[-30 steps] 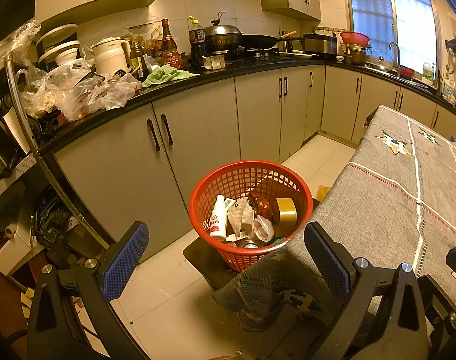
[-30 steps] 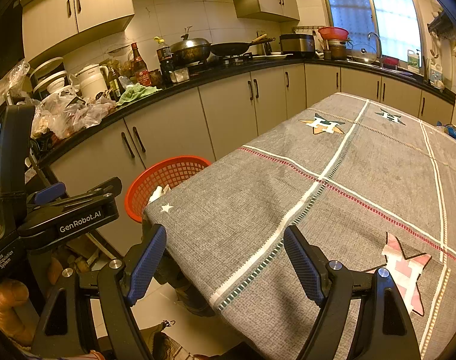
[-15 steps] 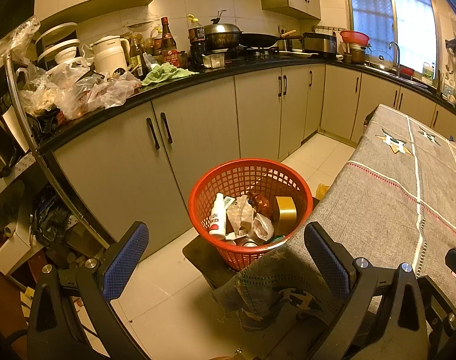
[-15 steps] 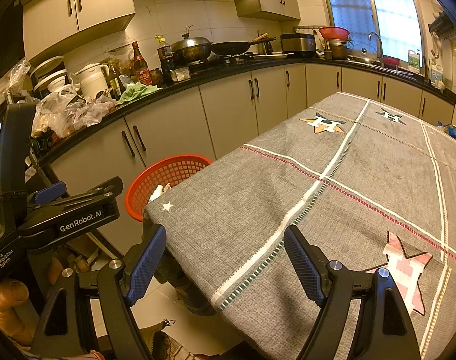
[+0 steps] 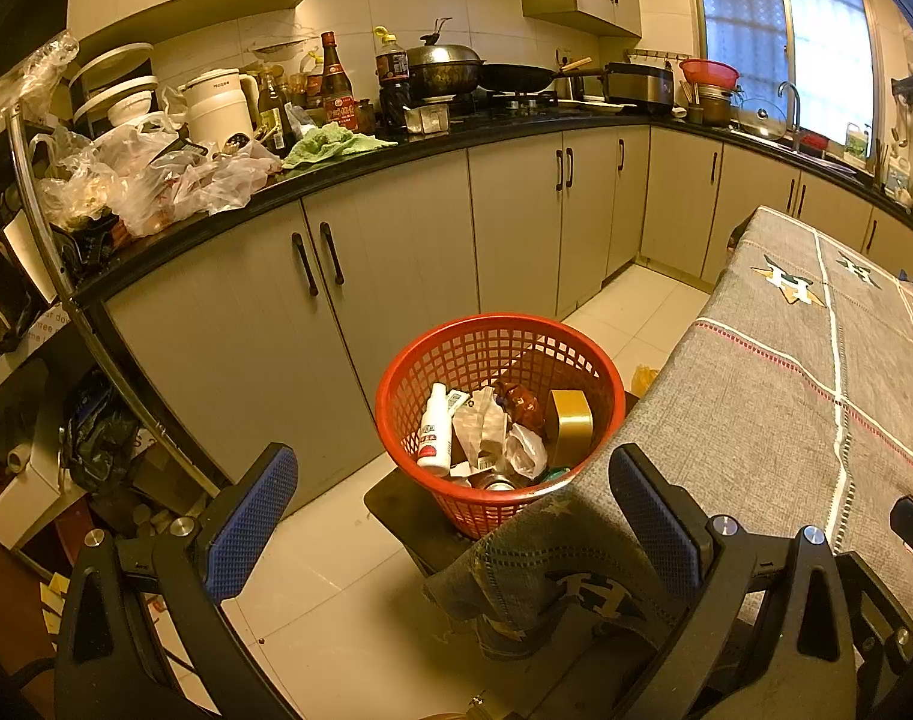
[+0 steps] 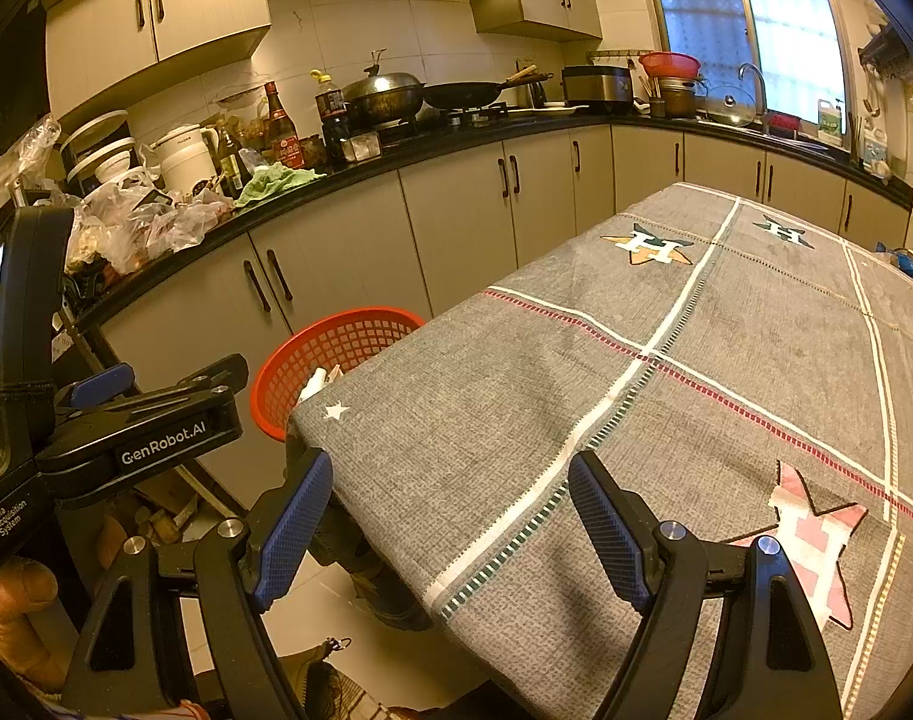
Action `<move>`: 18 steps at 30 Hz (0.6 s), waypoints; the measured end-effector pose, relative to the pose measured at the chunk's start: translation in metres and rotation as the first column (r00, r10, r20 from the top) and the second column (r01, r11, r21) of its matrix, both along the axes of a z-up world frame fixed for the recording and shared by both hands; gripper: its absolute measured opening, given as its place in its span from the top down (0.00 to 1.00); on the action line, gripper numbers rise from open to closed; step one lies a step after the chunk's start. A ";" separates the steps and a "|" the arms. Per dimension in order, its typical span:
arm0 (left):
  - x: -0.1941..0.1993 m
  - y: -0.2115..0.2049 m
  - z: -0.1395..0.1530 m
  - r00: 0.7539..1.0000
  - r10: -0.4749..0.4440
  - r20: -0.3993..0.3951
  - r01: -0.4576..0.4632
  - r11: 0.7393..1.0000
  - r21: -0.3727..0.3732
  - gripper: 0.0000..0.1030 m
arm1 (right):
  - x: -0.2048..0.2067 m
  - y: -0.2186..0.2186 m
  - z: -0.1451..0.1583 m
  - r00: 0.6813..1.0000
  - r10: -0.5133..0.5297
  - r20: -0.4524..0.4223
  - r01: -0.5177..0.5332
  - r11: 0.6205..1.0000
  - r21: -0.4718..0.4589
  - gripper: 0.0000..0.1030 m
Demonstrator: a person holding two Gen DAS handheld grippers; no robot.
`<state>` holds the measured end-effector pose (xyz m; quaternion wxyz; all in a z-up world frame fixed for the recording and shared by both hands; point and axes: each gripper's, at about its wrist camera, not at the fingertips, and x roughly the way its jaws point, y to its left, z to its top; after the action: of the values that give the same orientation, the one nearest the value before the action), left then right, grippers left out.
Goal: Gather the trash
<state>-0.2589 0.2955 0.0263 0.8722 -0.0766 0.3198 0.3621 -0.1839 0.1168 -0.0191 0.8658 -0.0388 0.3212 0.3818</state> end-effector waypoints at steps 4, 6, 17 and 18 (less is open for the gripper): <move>0.000 0.000 0.000 1.000 -0.001 -0.001 0.001 1.000 -0.001 0.00 | -0.001 0.000 -0.001 1.000 0.001 0.000 -0.001 1.000 -0.001 0.18; 0.000 0.000 0.001 1.000 0.000 -0.001 0.000 1.000 -0.001 0.00 | -0.001 0.000 -0.001 1.000 0.001 0.000 -0.001 1.000 0.000 0.17; 0.000 0.000 0.001 1.000 0.000 -0.001 0.000 1.000 -0.003 0.00 | -0.001 0.000 0.000 1.000 0.001 0.000 -0.001 1.000 -0.001 0.17; 0.000 0.001 0.002 1.000 0.000 -0.002 0.000 1.000 -0.002 0.00 | -0.001 0.000 0.000 1.000 0.002 0.000 -0.002 1.000 -0.002 0.17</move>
<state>-0.2588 0.2965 0.0281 0.8719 -0.0772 0.3210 0.3617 -0.1847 0.1172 -0.0192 0.8654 -0.0398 0.3216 0.3822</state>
